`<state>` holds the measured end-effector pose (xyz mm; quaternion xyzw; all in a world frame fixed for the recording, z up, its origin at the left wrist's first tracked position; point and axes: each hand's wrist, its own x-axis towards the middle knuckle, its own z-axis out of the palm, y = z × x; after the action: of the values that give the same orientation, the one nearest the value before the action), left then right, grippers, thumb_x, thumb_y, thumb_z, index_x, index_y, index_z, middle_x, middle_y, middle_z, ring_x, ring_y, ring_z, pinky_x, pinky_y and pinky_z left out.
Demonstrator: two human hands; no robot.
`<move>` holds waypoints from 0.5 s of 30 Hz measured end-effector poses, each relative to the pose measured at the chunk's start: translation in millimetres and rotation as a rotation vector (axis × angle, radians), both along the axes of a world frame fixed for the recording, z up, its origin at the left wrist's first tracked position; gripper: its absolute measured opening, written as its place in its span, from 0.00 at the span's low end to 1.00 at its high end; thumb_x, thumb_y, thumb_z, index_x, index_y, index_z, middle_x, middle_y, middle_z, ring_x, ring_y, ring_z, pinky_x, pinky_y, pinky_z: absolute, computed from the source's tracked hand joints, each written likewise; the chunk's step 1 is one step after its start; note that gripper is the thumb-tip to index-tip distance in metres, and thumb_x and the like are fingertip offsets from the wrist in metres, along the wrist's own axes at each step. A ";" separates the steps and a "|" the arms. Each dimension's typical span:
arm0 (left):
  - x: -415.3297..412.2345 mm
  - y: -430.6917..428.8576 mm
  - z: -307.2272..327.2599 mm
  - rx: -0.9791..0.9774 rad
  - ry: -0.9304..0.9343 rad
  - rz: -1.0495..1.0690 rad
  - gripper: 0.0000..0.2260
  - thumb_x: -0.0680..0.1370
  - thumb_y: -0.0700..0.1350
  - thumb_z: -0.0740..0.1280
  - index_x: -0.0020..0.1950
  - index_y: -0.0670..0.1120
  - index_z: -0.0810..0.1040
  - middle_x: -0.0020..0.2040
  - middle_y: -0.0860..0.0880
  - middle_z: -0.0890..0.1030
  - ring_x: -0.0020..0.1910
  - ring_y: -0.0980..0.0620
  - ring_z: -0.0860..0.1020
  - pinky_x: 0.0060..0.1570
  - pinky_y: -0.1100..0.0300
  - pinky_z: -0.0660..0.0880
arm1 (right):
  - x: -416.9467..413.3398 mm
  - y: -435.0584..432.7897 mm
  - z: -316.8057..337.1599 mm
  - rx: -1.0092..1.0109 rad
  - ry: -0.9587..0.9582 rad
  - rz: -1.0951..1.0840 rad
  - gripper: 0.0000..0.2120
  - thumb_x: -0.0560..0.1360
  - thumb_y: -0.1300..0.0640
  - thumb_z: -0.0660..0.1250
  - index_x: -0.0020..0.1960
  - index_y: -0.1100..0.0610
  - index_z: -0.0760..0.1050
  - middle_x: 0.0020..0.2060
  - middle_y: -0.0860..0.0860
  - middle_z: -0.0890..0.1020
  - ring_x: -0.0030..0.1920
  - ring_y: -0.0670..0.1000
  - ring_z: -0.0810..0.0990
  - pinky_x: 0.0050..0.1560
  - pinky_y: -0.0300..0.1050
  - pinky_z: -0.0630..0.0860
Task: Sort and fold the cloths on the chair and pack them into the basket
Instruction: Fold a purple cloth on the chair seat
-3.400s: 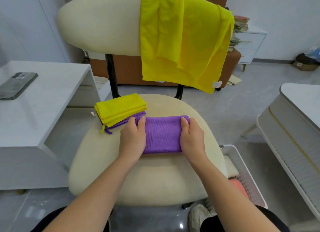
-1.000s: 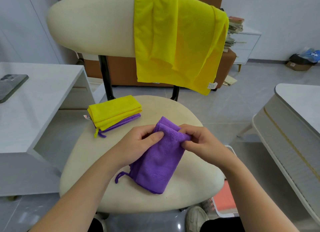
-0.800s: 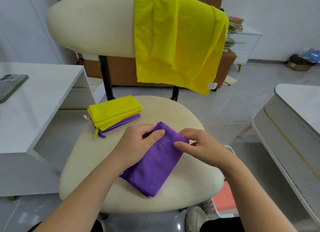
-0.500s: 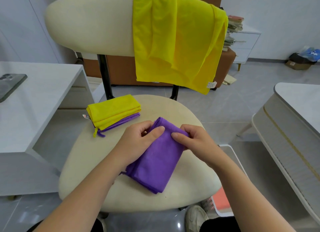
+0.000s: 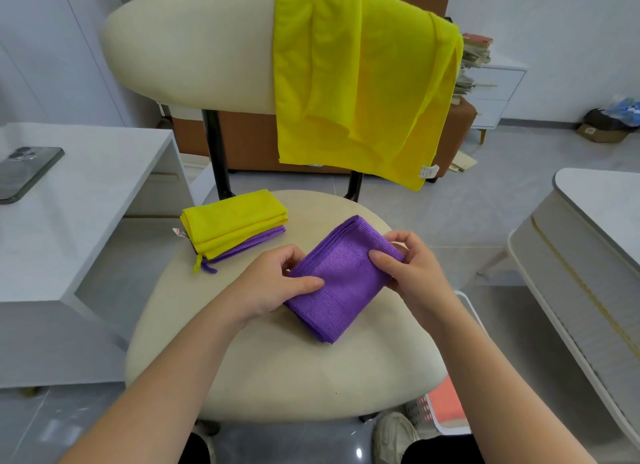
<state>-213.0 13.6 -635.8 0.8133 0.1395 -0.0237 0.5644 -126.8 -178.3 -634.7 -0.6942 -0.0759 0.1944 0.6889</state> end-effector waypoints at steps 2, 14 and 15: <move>-0.2 1.4 -1.1 0.193 -0.210 0.076 0.13 0.70 0.43 0.75 0.46 0.52 0.72 0.45 0.51 0.78 0.44 0.52 0.76 0.42 0.59 0.74 | 1.9 -2.8 0.8 -0.091 -0.172 0.076 0.16 0.73 0.68 0.68 0.55 0.51 0.73 0.47 0.57 0.81 0.47 0.52 0.80 0.51 0.47 0.77; -10.1 -0.6 -19.5 0.618 -0.487 -0.286 0.12 0.73 0.59 0.61 0.43 0.53 0.77 0.33 0.56 0.74 0.34 0.58 0.71 0.35 0.62 0.69 | 8.8 -25.1 -18.0 -0.767 -0.841 0.178 0.22 0.60 0.78 0.53 0.38 0.52 0.69 0.53 0.51 0.76 0.57 0.56 0.75 0.53 0.43 0.67; -9.8 -1.0 -15.8 0.572 -0.534 -0.212 0.11 0.74 0.56 0.61 0.43 0.51 0.78 0.35 0.56 0.75 0.35 0.58 0.72 0.36 0.61 0.70 | 7.1 -23.7 -12.4 -0.700 -0.833 0.119 0.22 0.62 0.78 0.53 0.39 0.52 0.71 0.54 0.51 0.77 0.58 0.55 0.75 0.53 0.41 0.67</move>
<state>-222.9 12.6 -651.5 0.9249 -0.0957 0.1702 0.3262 -119.7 -202.0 -647.2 -0.8946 -0.3124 -0.0445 0.3163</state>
